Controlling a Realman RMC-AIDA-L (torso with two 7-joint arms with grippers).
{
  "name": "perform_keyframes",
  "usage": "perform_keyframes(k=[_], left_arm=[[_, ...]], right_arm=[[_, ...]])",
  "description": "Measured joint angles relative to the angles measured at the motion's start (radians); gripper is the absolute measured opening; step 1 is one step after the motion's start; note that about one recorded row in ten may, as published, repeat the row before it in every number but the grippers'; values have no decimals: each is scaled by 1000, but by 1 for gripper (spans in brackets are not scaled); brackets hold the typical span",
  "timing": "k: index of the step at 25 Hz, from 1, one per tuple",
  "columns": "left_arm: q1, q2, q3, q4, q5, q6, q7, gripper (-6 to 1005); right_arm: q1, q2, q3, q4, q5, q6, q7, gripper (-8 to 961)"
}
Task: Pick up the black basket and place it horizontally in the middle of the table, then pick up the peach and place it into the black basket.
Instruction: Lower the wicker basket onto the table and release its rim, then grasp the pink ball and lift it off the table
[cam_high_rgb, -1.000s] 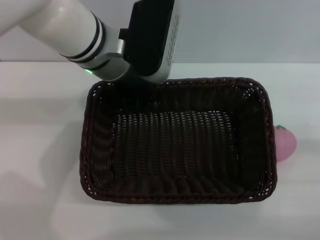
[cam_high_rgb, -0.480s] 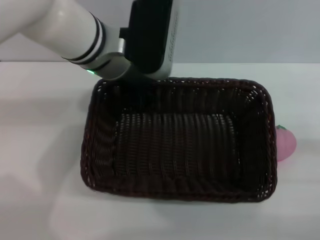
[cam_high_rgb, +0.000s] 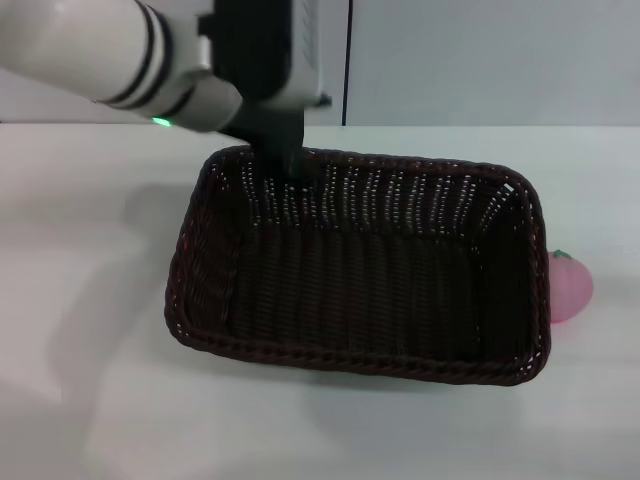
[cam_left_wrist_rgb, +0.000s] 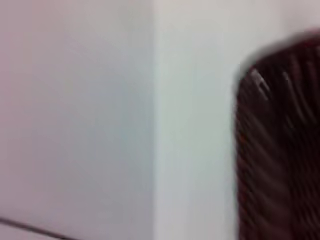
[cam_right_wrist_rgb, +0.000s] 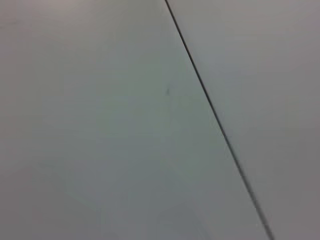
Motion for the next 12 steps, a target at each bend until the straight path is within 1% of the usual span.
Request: perform_keyframes(k=[2,3,4,5,6,7,8,9,11,12], left_arm=[[48,1,-54,33,-103,-28,9,701],[87,3,-105,44,-209,-50,23,743],[120,3,-145,44,-292,-65,39,750],[137,3,-163,41,-341,-77,52,756],[178,3,-198,29,-433,-99,82,763],[178,3,-198,29,-433,-99,82,763],[241,3,-228,6,-583,-140,139,763],[241,3,-228,6,-583,-140,139,763],[327,4,-254,-39,-790,-181,240,763],[349,4,-260,-56,-846,-187,271,763]], right_arm=[[-5,-1,-7,-37,-27,-1,8,769],[-16,-2,-14,-121,-96,2,66,769],[-23,-3,-13,-193,-147,10,135,769],[-23,-3,-13,-193,-147,10,135,769],[-34,-5,-7,-333,-233,30,301,769],[-34,-5,-7,-333,-233,30,301,768],[-40,-8,-3,-484,-320,44,467,768],[-40,-8,-3,-484,-320,44,467,768],[-43,-13,-3,-652,-428,46,643,768],[-43,-14,-2,-731,-479,43,720,768]])
